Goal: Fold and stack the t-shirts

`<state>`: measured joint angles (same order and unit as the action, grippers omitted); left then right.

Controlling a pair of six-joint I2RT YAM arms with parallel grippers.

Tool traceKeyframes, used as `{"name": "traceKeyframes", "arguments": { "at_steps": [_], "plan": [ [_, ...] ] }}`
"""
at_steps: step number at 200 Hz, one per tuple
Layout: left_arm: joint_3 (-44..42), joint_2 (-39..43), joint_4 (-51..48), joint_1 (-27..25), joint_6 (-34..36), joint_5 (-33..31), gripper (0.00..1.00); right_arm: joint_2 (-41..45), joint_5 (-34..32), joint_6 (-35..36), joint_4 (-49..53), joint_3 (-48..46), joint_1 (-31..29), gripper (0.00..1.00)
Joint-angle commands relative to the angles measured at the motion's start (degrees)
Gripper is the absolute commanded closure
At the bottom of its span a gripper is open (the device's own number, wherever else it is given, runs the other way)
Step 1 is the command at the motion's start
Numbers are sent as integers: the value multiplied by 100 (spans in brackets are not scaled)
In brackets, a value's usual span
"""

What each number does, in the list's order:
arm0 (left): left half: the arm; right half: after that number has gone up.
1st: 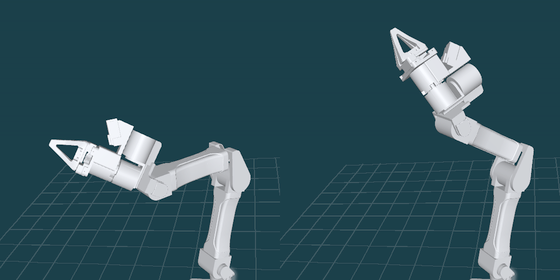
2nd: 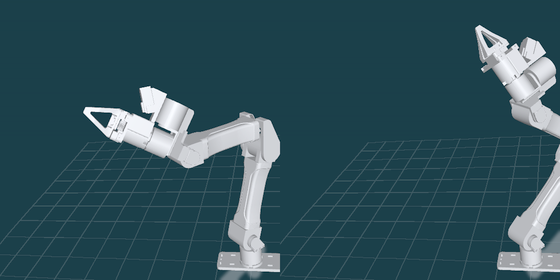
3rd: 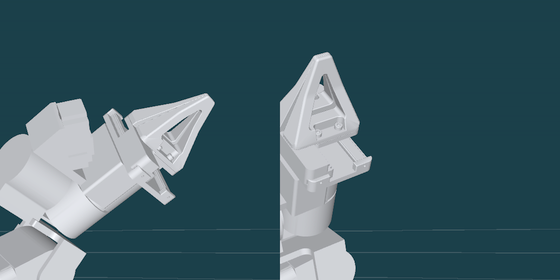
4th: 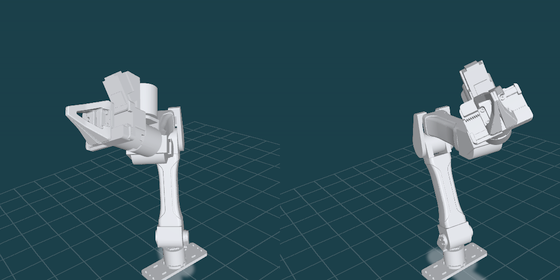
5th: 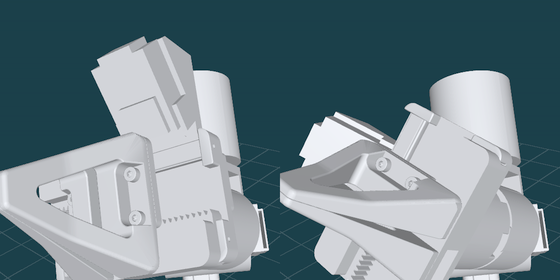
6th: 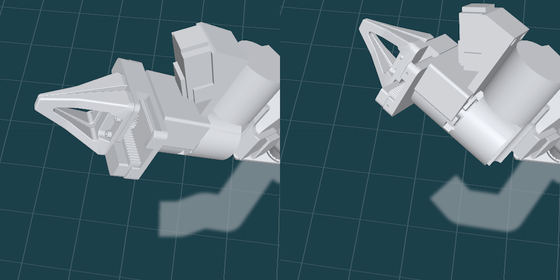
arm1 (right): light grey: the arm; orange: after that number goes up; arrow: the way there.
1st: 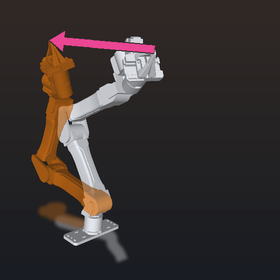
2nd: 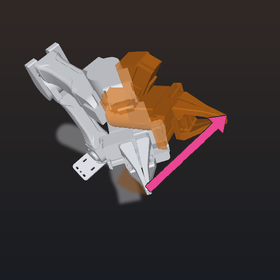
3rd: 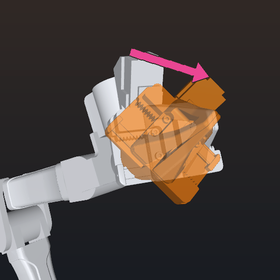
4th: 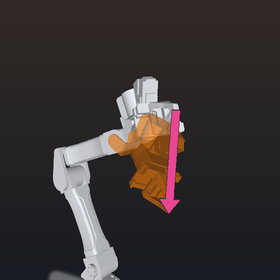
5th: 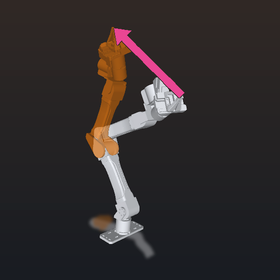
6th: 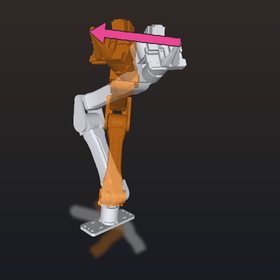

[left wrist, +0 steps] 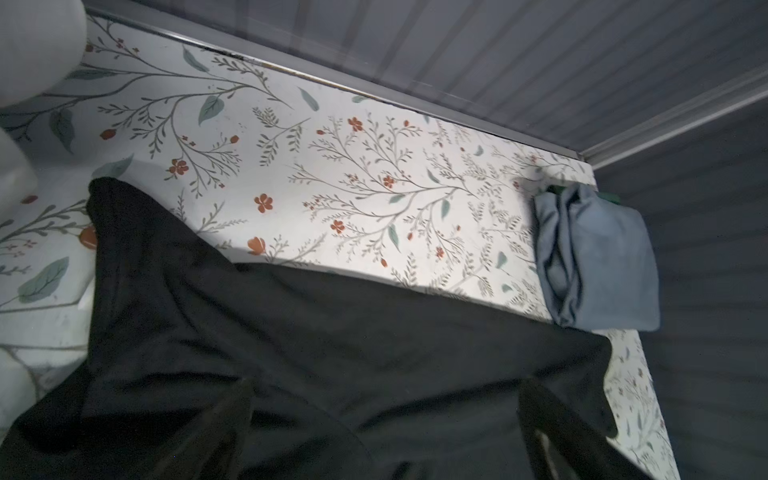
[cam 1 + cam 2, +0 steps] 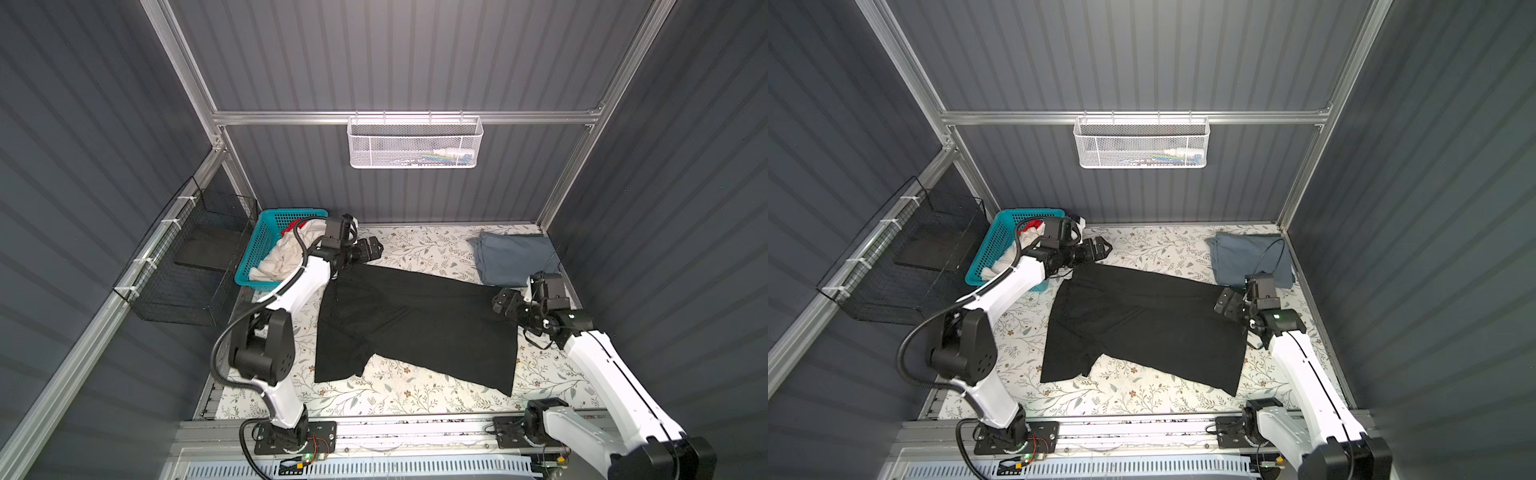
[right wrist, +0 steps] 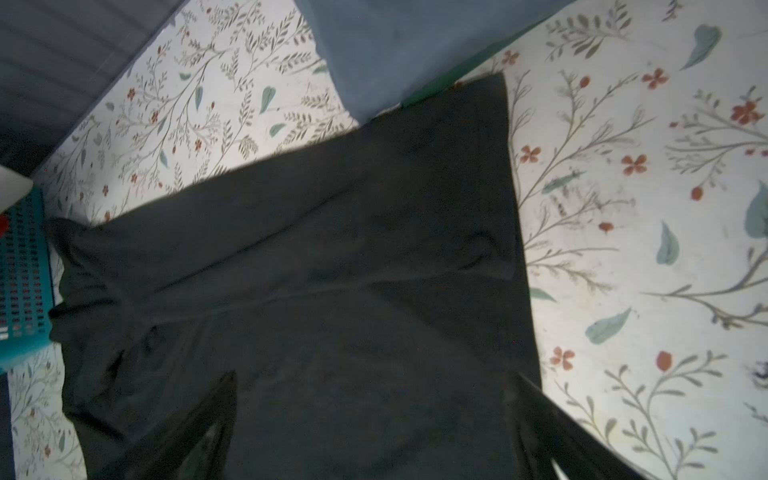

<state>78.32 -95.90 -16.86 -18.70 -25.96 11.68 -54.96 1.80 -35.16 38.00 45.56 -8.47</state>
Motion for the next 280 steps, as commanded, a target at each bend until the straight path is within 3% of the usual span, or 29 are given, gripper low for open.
{"name": "traceKeyframes", "arguments": {
  "at_steps": [1,49,91,135,182,219,250,280],
  "plan": [
    [-554,742,-498,-11,240,-290,0,300,-157,-341,758,-275,-462,1],
    [-1512,2195,-1793,-11,578,-1291,0,507,-300,-1274,1083,-849,-1842,1],
    [-2170,2826,-2655,-12,409,-1515,0,576,-322,-1789,1383,-1308,-2586,8],
    [-2880,3138,-2634,-11,-20,-1589,0,818,-39,-2123,1518,-1769,-2716,16],
    [-3554,3219,-2250,-2,-526,-1680,0,905,-322,-2535,1625,-2048,-2731,20],
    [-3933,3029,-2036,59,-681,-1292,0,928,-575,-2588,1855,-2027,-2755,23],
    [-4227,3178,-1862,59,-827,-1511,0,875,-703,-2549,1887,-2000,-2749,24],
    [-4752,3255,-1361,60,-1148,-1406,7,658,-735,-2542,1784,-1944,-2749,31]
  ]
}}
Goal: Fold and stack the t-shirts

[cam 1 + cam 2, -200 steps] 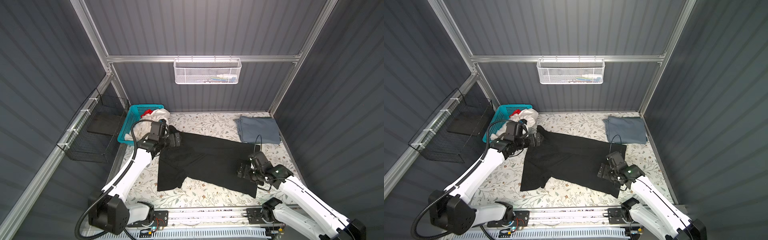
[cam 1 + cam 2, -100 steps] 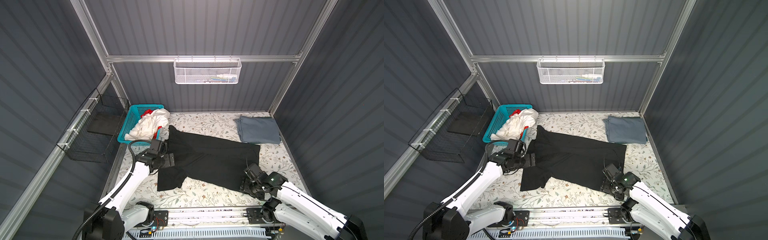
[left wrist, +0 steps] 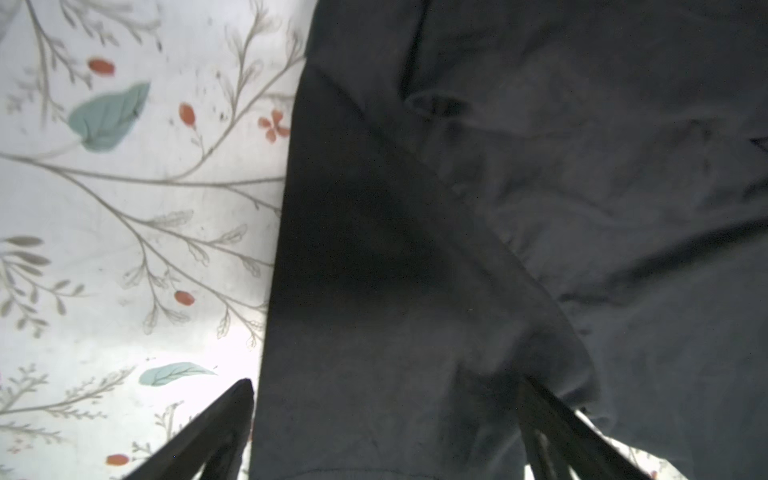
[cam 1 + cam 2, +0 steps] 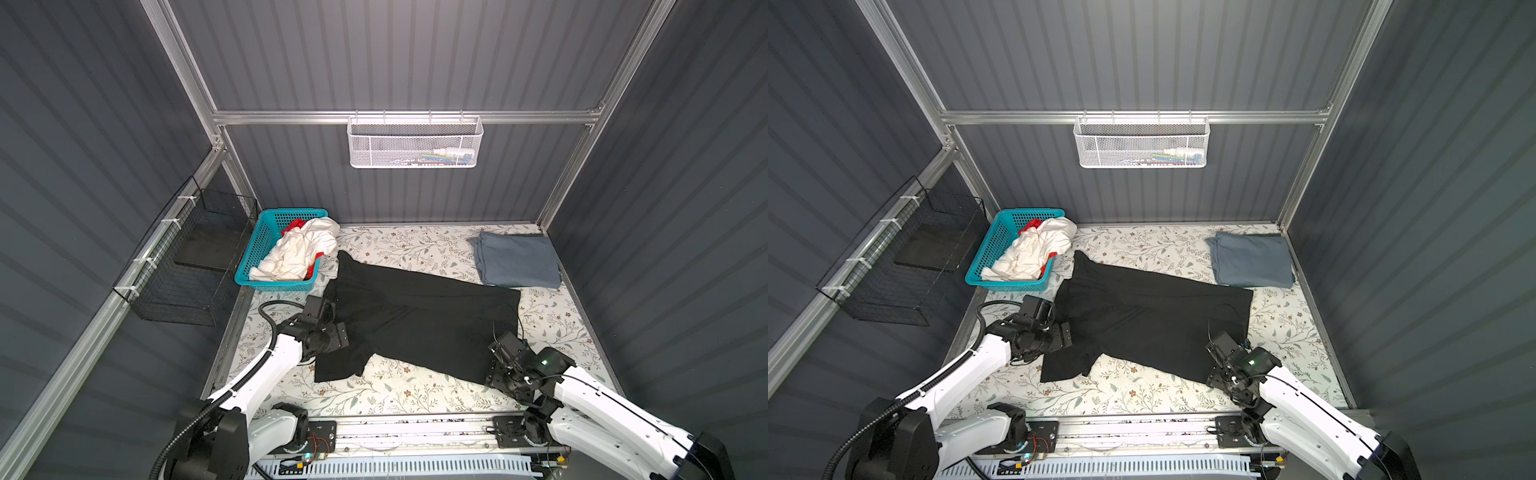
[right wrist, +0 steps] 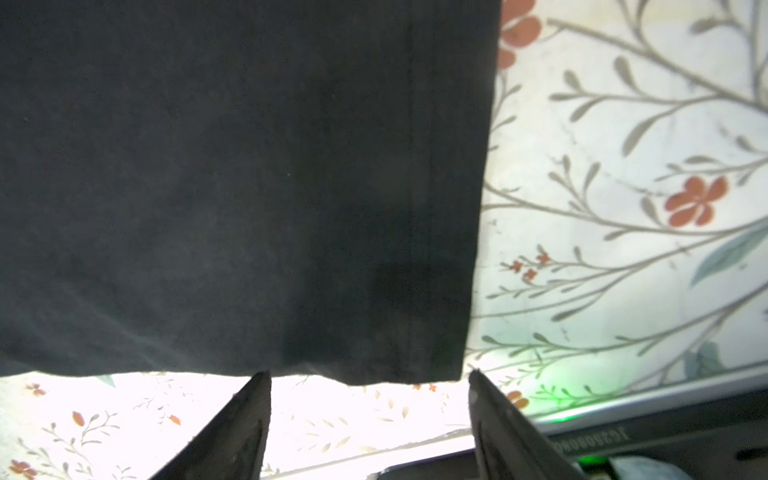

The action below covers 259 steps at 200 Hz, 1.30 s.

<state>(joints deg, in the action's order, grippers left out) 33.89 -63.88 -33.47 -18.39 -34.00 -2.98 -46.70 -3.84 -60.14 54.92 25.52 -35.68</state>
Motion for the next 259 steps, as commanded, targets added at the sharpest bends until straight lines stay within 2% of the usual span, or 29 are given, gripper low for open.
{"name": "traceKeyframes", "arguments": {
  "at_steps": [1,28,47,55,59,63,68,74,98,126,136,149,215,259],
  "plan": [
    [-320,43,299,29,-339,61,7,-175,-171,-43,86,68,-27,31],
    [-370,-24,361,29,-313,11,15,-313,-213,-66,52,128,-28,34],
    [-371,-35,383,29,-247,-58,25,-281,-231,-72,43,114,-27,36],
    [-402,-67,437,30,-197,-33,38,-270,-241,-87,46,115,-27,37],
    [-428,-87,471,29,-171,-3,48,-265,-256,-86,31,115,-29,41],
    [-462,-113,507,30,-161,47,52,-268,-247,-78,16,120,-29,45],
    [-509,-145,597,29,-160,128,54,-276,-241,-68,-17,121,-32,51],
    [-570,-199,705,29,-190,227,53,-285,-207,-45,-84,117,-32,53],
    [-673,-419,936,31,-195,420,59,-487,-166,15,-121,181,-44,54],
    [-674,-348,963,29,-161,421,68,-737,-142,4,-119,260,-44,51],
    [-632,-288,923,29,-144,384,78,-784,-116,-27,-121,279,-60,48],
    [-517,-225,793,29,-127,259,100,-806,-107,-82,-143,287,-70,48],
    [701,33,140,243,330,-93,100,-884,-166,-549,-87,322,-388,47],
    [1441,-255,62,344,633,-179,100,-911,-354,-749,-45,349,-523,45]
  ]
}}
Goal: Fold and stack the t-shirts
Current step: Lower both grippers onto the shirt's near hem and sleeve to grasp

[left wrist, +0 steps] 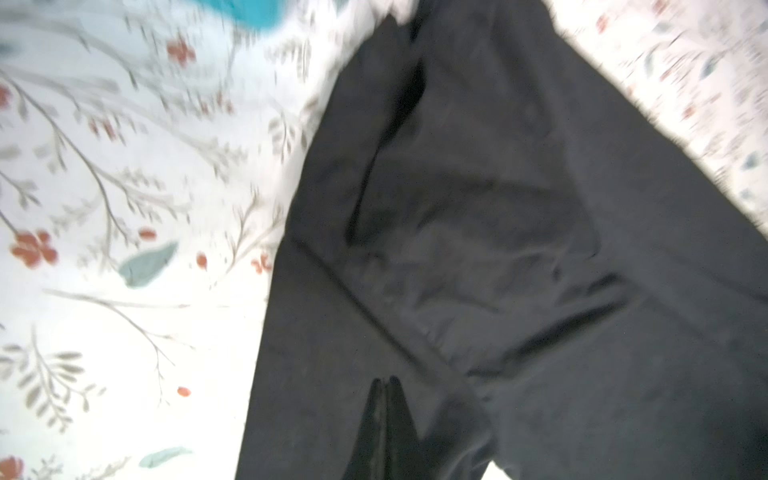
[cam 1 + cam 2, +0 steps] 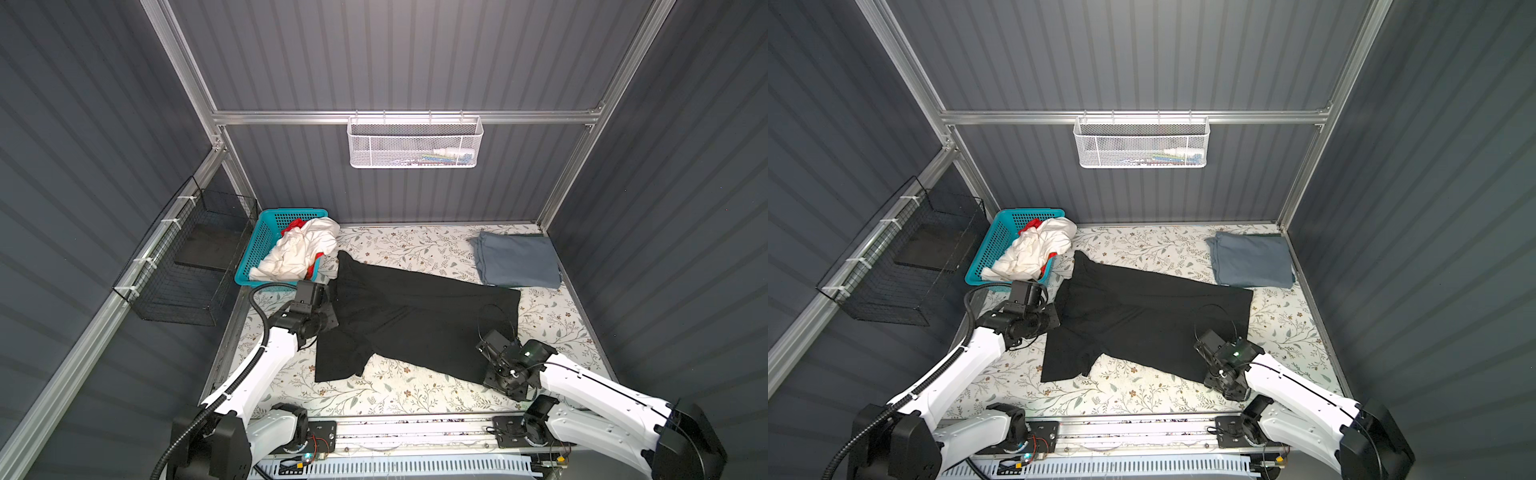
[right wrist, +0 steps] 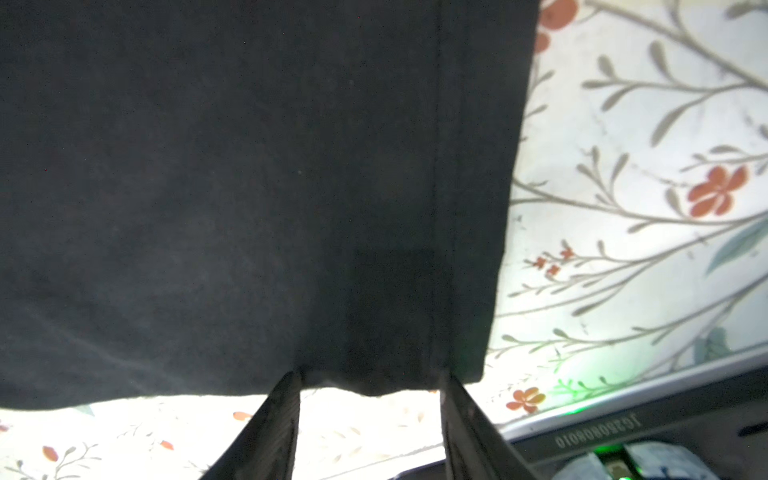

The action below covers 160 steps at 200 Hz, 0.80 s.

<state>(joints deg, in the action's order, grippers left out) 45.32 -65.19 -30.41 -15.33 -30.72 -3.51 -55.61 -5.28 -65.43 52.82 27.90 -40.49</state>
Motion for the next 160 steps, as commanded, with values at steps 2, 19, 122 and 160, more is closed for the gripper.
{"name": "traceKeyframes", "arguments": {
  "at_steps": [2,19,122,160],
  "plan": [
    [314,-125,-243,41,308,-129,100,-19,-210,-223,165,117,-46,45],
    [378,-182,-265,39,321,-124,100,-72,-271,-242,190,133,-93,46],
    [8,-20,-108,48,79,231,65,-542,181,-801,-443,-105,-321,51],
    [40,-151,-107,48,203,346,64,-102,71,-1025,-575,-476,-319,55]
  ]
}}
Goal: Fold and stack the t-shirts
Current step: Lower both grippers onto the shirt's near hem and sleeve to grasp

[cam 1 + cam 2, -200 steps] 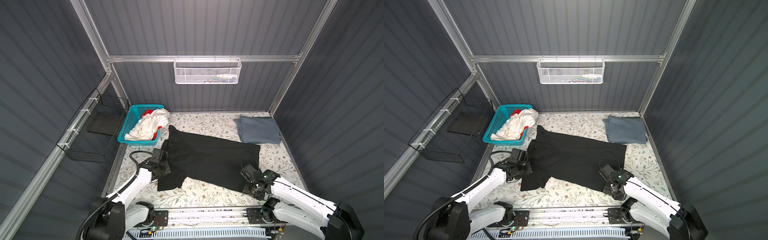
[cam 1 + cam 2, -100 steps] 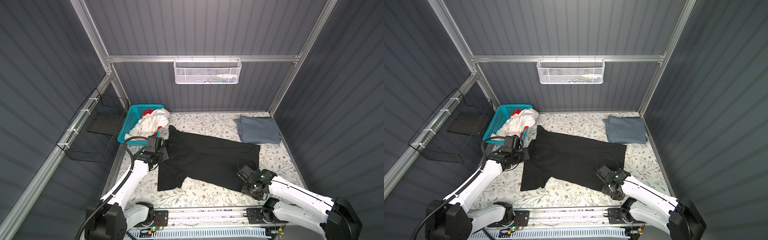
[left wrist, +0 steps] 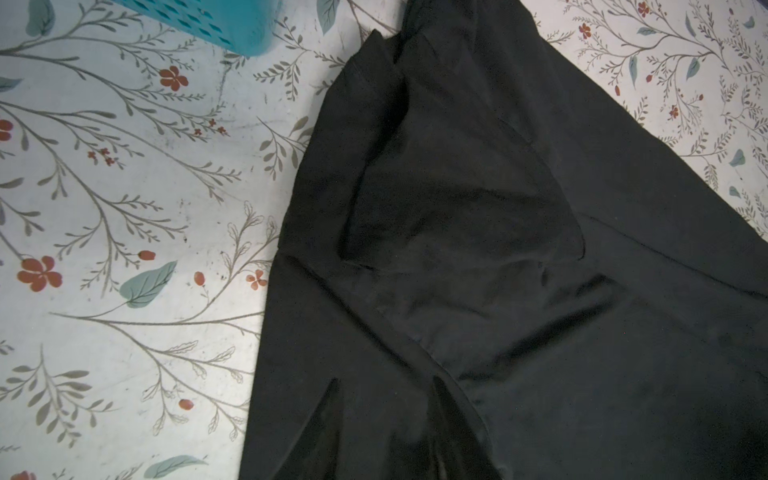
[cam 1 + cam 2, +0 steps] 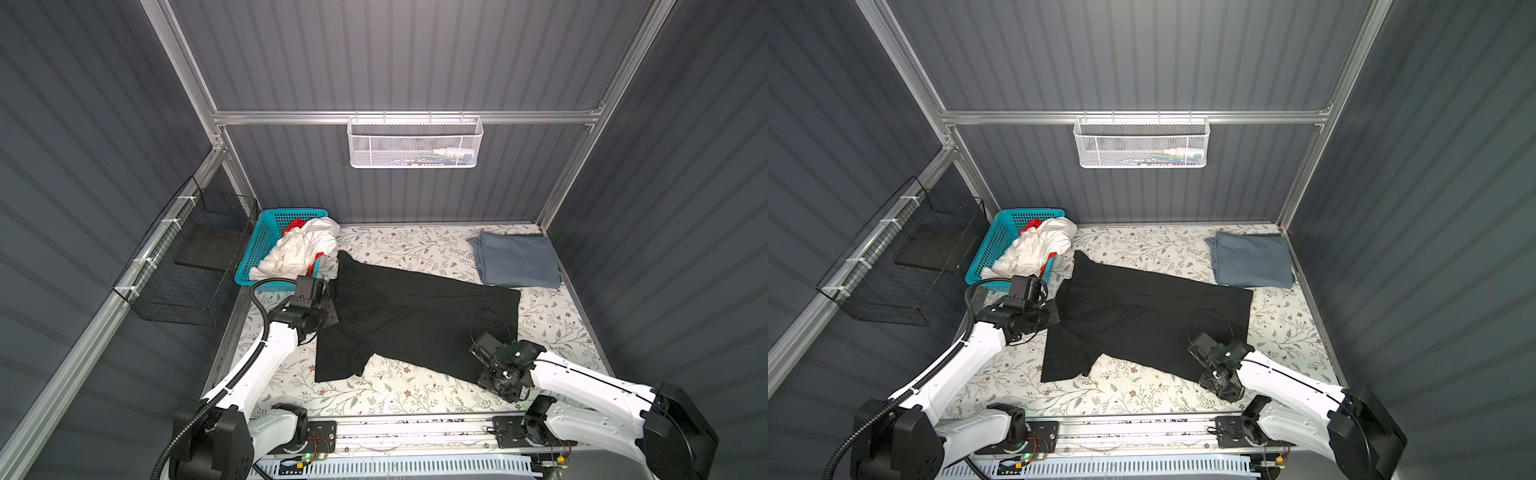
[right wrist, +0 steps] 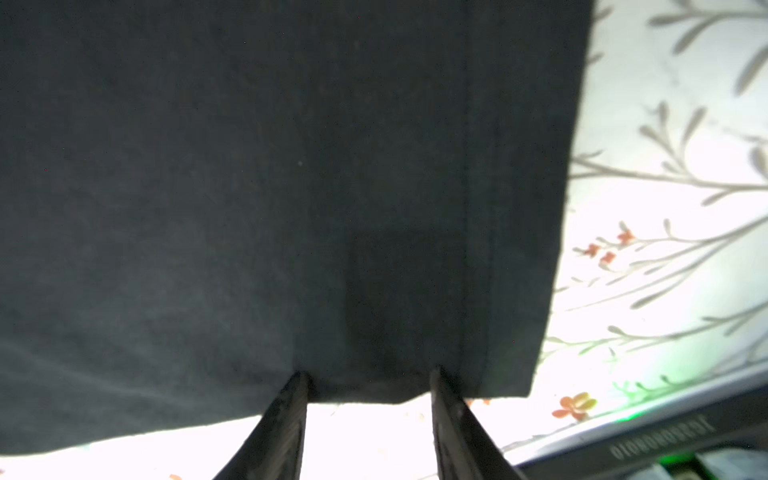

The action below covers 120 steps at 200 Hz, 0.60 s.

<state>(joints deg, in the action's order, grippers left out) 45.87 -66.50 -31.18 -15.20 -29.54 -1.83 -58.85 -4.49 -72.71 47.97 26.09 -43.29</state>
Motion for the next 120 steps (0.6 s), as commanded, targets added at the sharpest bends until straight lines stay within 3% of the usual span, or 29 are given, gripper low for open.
{"name": "traceKeyframes", "arguments": {
  "at_steps": [1,54,89,120],
  "plan": [
    [-15,-20,-30,35,87,176,64,236,-12,-297,-92,-305,-35,55],
    [-111,18,-10,39,63,200,64,478,-82,-201,-186,-395,-40,73],
    [-122,54,-54,35,106,188,64,62,-166,-75,-260,-289,13,100],
    [-115,47,-125,35,134,193,64,30,-444,176,61,210,13,100]
  ]
}}
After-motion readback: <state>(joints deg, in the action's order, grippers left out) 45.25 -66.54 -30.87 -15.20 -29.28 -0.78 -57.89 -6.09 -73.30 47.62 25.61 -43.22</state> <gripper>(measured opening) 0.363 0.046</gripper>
